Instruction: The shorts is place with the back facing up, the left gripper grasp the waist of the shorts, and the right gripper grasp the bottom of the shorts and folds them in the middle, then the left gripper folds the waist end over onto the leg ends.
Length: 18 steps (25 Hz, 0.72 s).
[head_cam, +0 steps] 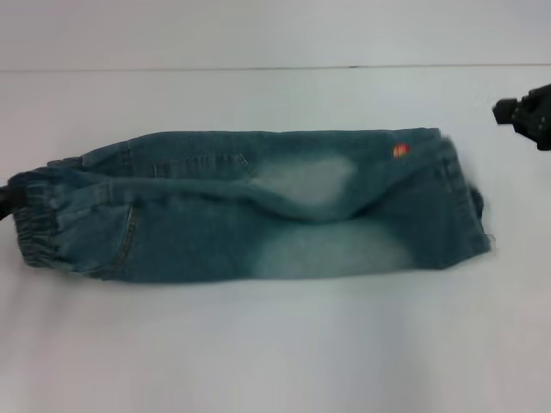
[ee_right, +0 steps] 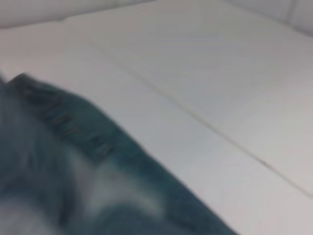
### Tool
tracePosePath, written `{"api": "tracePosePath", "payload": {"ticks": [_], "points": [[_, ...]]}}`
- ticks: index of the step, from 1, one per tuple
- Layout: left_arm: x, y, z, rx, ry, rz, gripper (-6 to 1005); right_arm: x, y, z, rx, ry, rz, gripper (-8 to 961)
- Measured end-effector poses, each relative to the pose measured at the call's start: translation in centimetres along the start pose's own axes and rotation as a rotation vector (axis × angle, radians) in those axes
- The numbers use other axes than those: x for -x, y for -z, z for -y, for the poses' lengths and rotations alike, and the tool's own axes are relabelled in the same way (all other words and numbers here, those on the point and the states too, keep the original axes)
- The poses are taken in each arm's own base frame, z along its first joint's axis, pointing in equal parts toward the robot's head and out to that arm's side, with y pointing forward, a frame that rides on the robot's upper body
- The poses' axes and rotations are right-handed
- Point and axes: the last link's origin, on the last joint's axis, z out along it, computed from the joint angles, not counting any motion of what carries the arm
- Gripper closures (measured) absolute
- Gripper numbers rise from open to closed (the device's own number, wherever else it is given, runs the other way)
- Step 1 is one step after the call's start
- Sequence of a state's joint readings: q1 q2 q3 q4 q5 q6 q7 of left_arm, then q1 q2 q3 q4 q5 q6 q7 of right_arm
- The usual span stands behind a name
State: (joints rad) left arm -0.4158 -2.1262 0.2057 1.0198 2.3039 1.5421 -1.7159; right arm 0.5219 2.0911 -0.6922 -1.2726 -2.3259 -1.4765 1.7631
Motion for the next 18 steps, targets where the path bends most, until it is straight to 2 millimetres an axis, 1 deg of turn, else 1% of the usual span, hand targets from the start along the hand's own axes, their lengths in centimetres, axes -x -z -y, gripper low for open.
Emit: {"api": "tracePosePath", "payload": {"ticks": [5,8,13,18], "points": [[-0.9,-2.1,-0.3,-0.021,-0.024,0.032,945,-0.3,-1.3,0.5,-0.041,-0.012,-0.001,918],[-1.4,-2.9,-0.5,-0.018,-0.035,0.04,945,-0.4,-2.1,0.4,-0.044,-0.008,-0.01,920],[-1.5,-3.0,-0.6,-0.016,-0.037,0.044,945,-0.7,-2.5,0.0,-0.025,0.016,-0.051,922],[-1.2,-3.1,-0.5,-0.019,-0.03,0.049,945,-1.3,-2.9,0.3,-0.042,0.0,-0.142,923]]}}
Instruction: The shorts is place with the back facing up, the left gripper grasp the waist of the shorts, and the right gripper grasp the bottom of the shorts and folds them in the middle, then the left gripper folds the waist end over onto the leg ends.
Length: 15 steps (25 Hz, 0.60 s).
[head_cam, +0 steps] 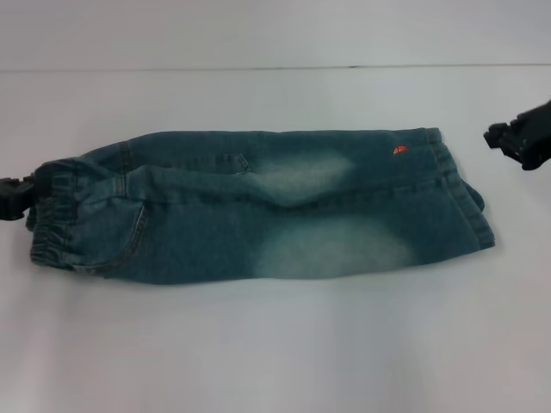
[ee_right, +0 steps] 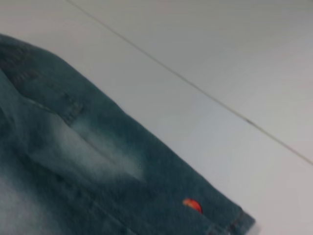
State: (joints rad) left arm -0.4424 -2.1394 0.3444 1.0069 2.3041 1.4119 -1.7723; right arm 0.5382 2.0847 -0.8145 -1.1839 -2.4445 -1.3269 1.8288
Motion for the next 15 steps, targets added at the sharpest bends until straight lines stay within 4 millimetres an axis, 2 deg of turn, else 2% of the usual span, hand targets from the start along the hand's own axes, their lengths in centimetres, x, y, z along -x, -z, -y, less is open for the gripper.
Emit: {"api": "tracePosePath", "payload": {"ticks": [3,6,15], "points": [[0.1,-0.1,0.0,-0.002,-0.004,0.004,944,-0.2,-0.4,0.2,-0.009,-0.03,-0.045,923],[0.2,-0.3,-0.1,0.005,-0.003,0.008,944,-0.5,-0.7,0.6,-0.035,-0.064,-0.083,836],[0.1,-0.6,-0.2,0.004,-0.013,0.014,944,-1.1,-3.3,0.5,-0.04,-0.128,-0.129,439]]}}
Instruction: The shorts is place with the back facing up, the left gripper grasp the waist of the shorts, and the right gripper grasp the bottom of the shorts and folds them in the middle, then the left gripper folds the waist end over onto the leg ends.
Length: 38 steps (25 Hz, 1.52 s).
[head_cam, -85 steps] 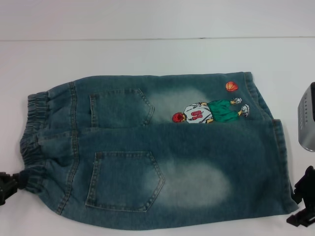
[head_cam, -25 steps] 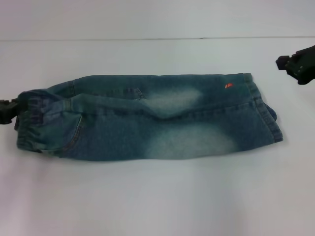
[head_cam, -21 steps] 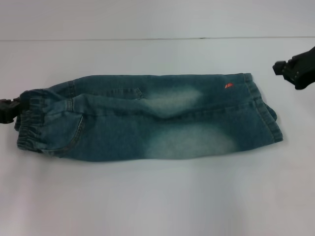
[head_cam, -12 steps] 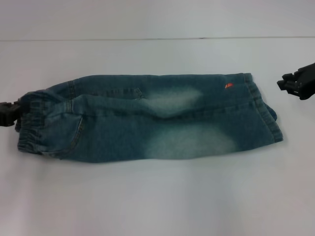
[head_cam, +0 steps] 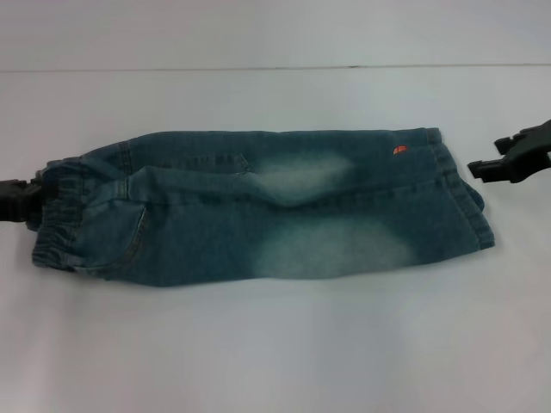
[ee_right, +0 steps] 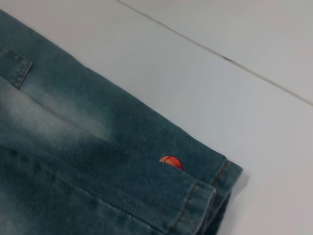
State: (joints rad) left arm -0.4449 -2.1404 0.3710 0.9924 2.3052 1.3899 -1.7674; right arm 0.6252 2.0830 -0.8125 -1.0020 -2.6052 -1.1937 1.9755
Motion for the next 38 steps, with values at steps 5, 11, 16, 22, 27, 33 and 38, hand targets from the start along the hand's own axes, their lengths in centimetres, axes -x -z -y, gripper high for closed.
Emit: {"api": "tracePosePath", "payload": {"ticks": [5,11,16,22,27,33,38], "points": [[-0.1,-0.2,-0.2,0.006,-0.009,0.003,944,-0.2,-1.4,-0.8,0.034,-0.023,-0.002,358],[0.1,-0.4,-0.2,0.007,-0.007,0.007,944,-0.1,-2.2,-1.3,0.055,-0.052,0.028,355],[0.1,-0.4,-0.2,0.007,-0.015,0.009,944,-0.4,-2.8,-1.4,0.057,-0.07,0.026,355],[0.2,-0.4,-0.2,0.007,-0.017,0.012,944,-0.5,-3.5,-1.8,0.066,-0.077,0.021,357],[0.2,-0.4,-0.2,0.006,-0.017,0.014,944,-0.4,-3.8,-2.1,0.08,-0.08,0.042,359],[0.2,-0.7,-0.3,0.005,-0.025,0.019,944,-0.3,-4.3,-2.7,0.105,-0.08,0.065,381],[0.5,-0.9,-0.3,0.001,-0.022,0.026,943,-0.2,-4.5,-2.9,0.107,-0.073,0.067,482]]}}
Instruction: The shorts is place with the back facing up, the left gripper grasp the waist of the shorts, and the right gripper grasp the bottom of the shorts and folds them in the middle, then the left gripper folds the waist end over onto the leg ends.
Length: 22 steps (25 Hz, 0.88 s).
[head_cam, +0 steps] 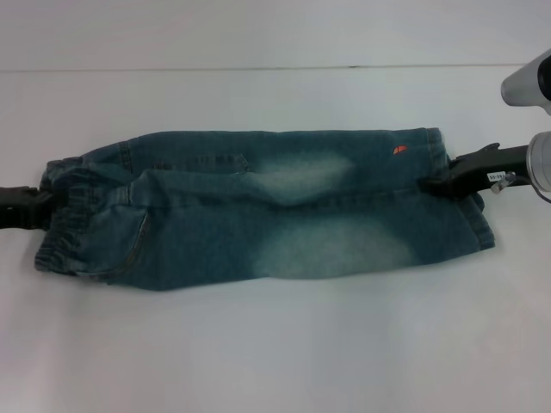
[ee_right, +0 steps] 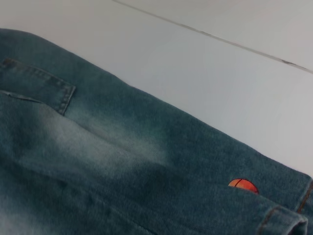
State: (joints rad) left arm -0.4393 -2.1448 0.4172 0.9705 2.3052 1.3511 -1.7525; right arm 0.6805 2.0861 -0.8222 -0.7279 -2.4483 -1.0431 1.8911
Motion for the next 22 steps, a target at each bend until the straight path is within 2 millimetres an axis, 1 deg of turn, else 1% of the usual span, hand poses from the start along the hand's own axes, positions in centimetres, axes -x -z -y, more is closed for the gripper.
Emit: {"api": "tracePosePath", "payload": {"ticks": [6,10,15,22], "points": [[0.1,0.0,0.0,0.001,-0.003,-0.002,943,-0.1,0.2,0.2,-0.007,0.022,0.009,615],[0.1,0.0,0.0,-0.001,-0.007,-0.002,943,0.0,1.2,0.6,-0.012,0.023,0.057,704],[-0.1,0.1,0.1,-0.005,-0.012,-0.006,943,0.6,3.0,1.2,-0.025,0.016,0.124,900],[-1.5,-0.6,-0.1,-0.006,-0.039,-0.022,943,1.5,3.6,1.8,-0.06,0.023,0.17,899]]}}
